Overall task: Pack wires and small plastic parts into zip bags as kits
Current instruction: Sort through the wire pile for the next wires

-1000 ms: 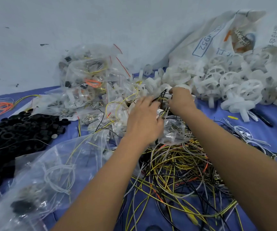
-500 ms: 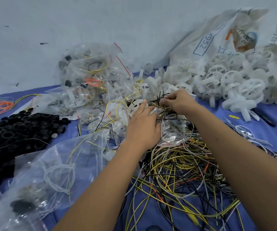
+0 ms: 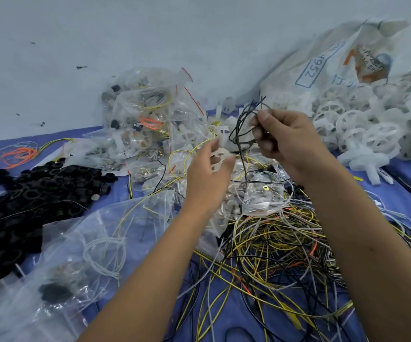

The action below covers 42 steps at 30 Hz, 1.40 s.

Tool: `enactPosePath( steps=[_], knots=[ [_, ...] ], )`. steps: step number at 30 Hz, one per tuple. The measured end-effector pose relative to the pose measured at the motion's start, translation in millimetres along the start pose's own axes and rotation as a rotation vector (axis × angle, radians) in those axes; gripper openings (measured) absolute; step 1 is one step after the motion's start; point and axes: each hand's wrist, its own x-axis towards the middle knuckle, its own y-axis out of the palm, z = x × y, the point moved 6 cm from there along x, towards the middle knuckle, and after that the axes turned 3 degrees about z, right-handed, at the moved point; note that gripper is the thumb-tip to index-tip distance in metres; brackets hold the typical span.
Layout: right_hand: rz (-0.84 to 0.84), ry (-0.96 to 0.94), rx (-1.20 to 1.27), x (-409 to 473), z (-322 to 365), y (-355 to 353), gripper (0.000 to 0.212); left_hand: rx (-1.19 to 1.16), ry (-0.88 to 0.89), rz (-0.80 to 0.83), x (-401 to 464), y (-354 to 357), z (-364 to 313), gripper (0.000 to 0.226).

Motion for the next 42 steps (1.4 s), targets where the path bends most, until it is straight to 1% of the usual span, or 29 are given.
enactPosePath(
  steps=[2, 4, 6, 7, 8, 10, 11, 12, 13, 17, 18, 20, 22, 24, 26, 30, 34, 37, 40, 42],
  knots=[
    [0.066, 0.022, 0.104, -1, 6, 10, 0.026, -0.140, -0.035, 0.072, -2, -1, -5, 0.042],
    [0.095, 0.071, 0.116, -2, 2, 18, 0.025, -0.311, -0.075, 0.131, -6, -3, -11, 0.039],
    [0.110, 0.121, 0.034, -6, -7, 27, 0.027, -0.446, -0.113, 0.170, -11, -8, -12, 0.049],
    [0.119, 0.140, -0.026, -10, -13, 32, 0.028, -0.459, -0.123, 0.167, -15, -13, -10, 0.051],
    [0.128, 0.158, -0.075, -14, -18, 37, 0.028, -0.409, -0.114, 0.151, -18, -19, -8, 0.048],
    [0.128, 0.193, -0.108, -23, -28, 49, 0.028, -0.143, -0.042, 0.097, -24, -36, -4, 0.036],
    [0.120, 0.205, -0.101, -27, -32, 57, 0.028, -0.017, 0.000, 0.075, -30, -46, -3, 0.033],
    [0.105, 0.211, -0.090, -32, -35, 65, 0.028, 0.056, 0.019, 0.054, -35, -54, -1, 0.033],
    [0.090, 0.211, -0.078, -36, -37, 75, 0.028, 0.072, 0.021, 0.036, -41, -61, 3, 0.034],
    [0.043, 0.197, -0.057, -56, -47, 121, 0.027, 0.045, 0.024, -0.141, -68, -97, 16, 0.030],
    [0.030, 0.173, -0.106, -60, -49, 128, 0.028, 0.000, 0.006, -0.192, -72, -103, 21, 0.029],
    [0.041, 0.094, -0.302, -68, -51, 141, 0.030, -0.138, -0.058, -0.322, -82, -117, 32, 0.026],
    [0.112, 0.039, -0.415, -74, -54, 155, 0.025, -0.286, -0.121, -0.450, -89, -128, 43, 0.025],
    [0.188, 0.034, -0.379, -79, -61, 167, 0.014, -0.381, -0.146, -0.507, -93, -130, 50, 0.025],
    [0.197, 0.032, -0.284, -84, -67, 172, 0.007, -0.403, -0.152, -0.512, -95, -127, 56, 0.026],
    [0.168, 0.038, -0.095, -90, -74, 167, 0.011, -0.394, -0.146, -0.500, -97, -122, 62, 0.031],
    [0.147, 0.016, -0.062, -93, -78, 164, 0.009, -0.297, -0.108, -0.419, -97, -120, 60, 0.038],
    [0.112, 0.015, -0.024, -95, -78, 161, 0.010, -0.257, -0.085, -0.369, -98, -116, 56, 0.034],
    [0.110, 0.054, 0.065, -96, -80, 161, 0.015, -0.201, -0.077, -0.367, -101, -115, 55, 0.036],
    [0.093, 0.080, 0.074, -96, -82, 163, 0.018, -0.171, -0.069, -0.369, -102, -117, 56, 0.039]
  ],
)
